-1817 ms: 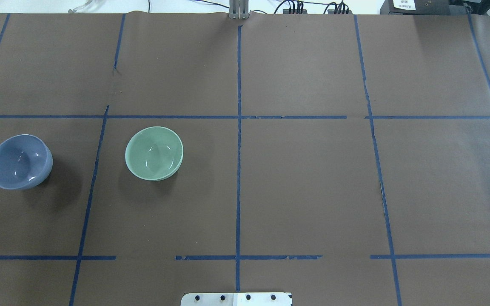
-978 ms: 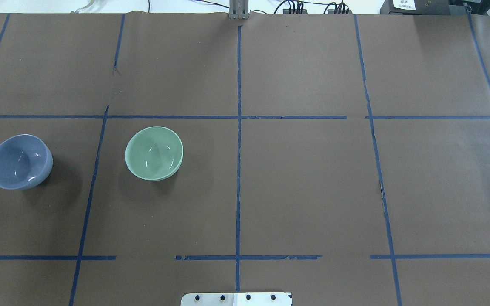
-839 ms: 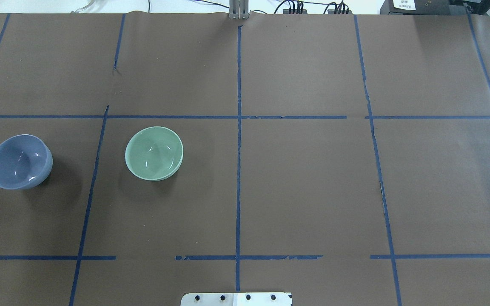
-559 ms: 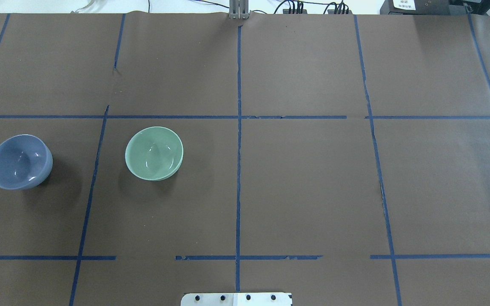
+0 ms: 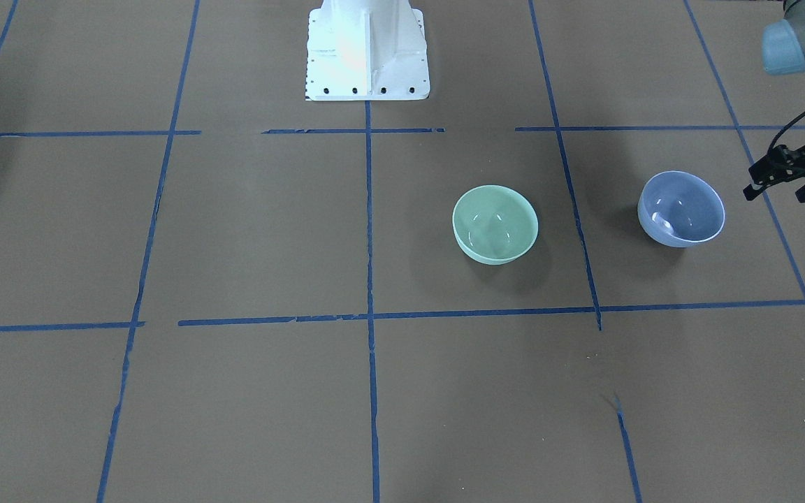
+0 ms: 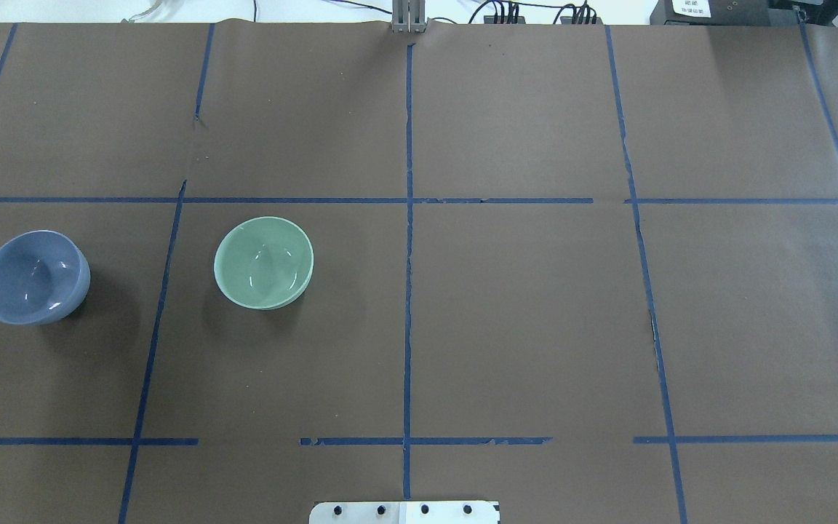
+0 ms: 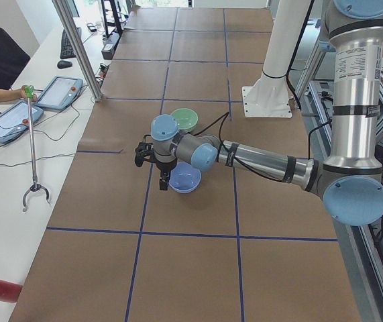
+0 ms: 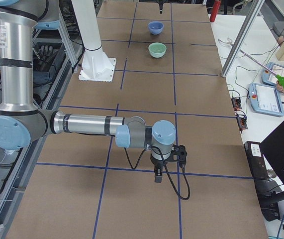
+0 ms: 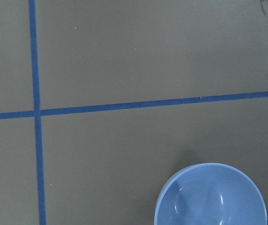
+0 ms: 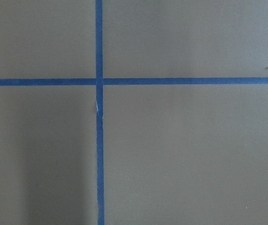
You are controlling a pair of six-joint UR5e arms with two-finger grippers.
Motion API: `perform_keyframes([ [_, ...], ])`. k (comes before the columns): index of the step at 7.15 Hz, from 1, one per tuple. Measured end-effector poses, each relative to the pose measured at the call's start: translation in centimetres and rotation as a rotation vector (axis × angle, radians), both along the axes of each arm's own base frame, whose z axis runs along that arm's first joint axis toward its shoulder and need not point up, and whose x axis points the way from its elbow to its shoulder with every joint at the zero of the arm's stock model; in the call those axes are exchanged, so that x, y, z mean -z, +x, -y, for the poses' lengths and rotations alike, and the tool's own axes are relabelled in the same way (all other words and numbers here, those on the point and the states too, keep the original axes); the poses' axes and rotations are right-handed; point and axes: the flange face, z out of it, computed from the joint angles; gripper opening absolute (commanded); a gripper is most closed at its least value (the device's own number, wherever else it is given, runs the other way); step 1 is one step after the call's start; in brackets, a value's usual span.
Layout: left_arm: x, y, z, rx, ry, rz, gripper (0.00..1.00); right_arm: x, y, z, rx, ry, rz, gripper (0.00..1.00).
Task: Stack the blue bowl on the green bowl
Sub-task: 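Lower the left gripper onto the rim of the blue bowl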
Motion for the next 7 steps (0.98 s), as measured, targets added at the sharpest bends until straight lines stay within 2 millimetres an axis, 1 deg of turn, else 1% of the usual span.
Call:
perform_keyframes([
  [1,-1.8,2.4,-0.9,0.017,-0.004,-0.013,1.00,0.0,0.0,0.0,0.000,0.000,0.000,1.00],
  [2,-3.8,4.2,-1.6,0.024,-0.003,-0.027,1.00,0.0,0.0,0.0,0.000,0.001,0.000,1.00],
  [3,-5.3,5.3,-2.1,0.025,0.003,-0.035,1.00,0.0,0.0,0.0,0.000,0.001,0.000,1.00],
  [4,-6.1,5.8,-2.4,0.021,0.007,-0.038,1.00,0.0,0.0,0.0,0.000,0.001,0.000,1.00],
  [5,-6.6,6.1,-2.6,0.015,0.008,-0.037,0.85,0.0,0.0,0.0,0.000,0.001,0.000,1.00],
  [6,-6.9,6.3,-2.9,0.008,0.010,-0.036,0.52,0.0,0.0,0.0,0.000,0.000,0.000,1.00],
  [7,-7.2,6.3,-3.3,0.003,0.013,-0.037,0.22,0.0,0.0,0.0,0.000,0.000,0.000,1.00],
])
